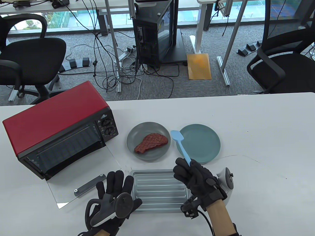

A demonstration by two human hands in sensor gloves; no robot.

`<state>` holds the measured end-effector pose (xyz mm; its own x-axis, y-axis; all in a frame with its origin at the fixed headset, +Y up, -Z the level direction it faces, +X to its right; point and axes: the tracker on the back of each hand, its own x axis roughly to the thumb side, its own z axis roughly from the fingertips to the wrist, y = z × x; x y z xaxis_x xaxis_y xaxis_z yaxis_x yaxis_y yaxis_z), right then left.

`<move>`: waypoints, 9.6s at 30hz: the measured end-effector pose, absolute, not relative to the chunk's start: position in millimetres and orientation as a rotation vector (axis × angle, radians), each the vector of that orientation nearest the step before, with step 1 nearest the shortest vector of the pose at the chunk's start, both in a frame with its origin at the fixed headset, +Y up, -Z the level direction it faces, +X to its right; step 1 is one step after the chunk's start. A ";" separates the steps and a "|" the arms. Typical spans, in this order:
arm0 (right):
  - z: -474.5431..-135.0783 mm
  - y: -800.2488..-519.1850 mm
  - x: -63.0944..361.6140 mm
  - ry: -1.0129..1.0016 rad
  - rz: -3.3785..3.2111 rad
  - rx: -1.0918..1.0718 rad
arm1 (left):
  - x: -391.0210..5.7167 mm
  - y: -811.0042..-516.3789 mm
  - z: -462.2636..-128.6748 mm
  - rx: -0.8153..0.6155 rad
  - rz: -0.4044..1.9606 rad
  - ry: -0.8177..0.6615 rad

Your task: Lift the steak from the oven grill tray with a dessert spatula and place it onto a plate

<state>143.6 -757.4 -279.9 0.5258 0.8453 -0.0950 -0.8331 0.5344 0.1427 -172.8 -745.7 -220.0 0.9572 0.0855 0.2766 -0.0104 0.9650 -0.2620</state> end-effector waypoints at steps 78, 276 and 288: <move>-263.7 -727.5 186.1 0.103 2.469 -0.311 | -169.4 -744.4 -216.7 -0.271 0.002 -0.292; -217.7 -674.0 110.9 -0.286 2.823 0.239 | -303.5 -637.7 -276.3 0.232 -0.035 0.280; -216.3 -673.4 108.9 -0.298 2.834 0.249 | -290.9 -656.0 -262.5 0.092 0.068 0.228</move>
